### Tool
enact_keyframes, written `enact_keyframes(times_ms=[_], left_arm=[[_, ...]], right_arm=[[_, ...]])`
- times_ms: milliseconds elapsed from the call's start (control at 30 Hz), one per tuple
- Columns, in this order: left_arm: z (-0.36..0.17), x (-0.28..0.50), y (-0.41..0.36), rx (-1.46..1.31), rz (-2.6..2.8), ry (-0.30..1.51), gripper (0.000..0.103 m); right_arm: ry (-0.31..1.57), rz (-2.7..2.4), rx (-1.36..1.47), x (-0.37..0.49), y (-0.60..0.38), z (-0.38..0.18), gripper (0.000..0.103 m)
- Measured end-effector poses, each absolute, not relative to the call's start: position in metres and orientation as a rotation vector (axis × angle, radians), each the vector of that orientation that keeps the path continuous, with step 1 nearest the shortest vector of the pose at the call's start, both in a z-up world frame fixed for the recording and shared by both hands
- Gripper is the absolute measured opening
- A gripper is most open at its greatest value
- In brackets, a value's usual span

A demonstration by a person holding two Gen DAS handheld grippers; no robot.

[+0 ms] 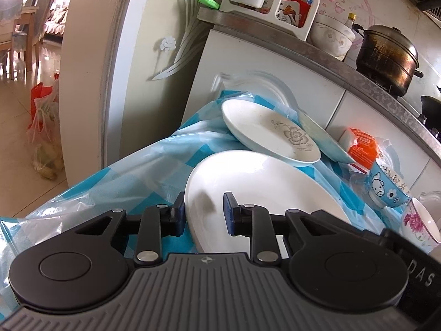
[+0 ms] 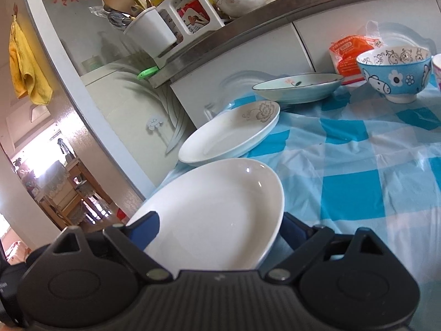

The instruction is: Organize plates and bowls

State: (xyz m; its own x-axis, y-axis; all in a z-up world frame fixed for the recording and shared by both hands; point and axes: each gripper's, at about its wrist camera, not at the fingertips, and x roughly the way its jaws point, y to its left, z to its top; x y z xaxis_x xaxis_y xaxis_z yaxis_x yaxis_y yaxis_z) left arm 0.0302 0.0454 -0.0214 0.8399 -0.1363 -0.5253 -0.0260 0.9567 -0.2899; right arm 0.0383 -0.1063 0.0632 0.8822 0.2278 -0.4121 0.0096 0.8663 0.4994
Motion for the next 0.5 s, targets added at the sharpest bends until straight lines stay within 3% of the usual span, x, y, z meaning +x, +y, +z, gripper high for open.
enact_keyframes(times_ms=[500], left_arm=[[-0.008,0.005,0.015,-0.269,-0.142,0.550,0.027]], right_arm=[[0.426,0.034,0.428,-0.008,-0.123,0.079,0.089]])
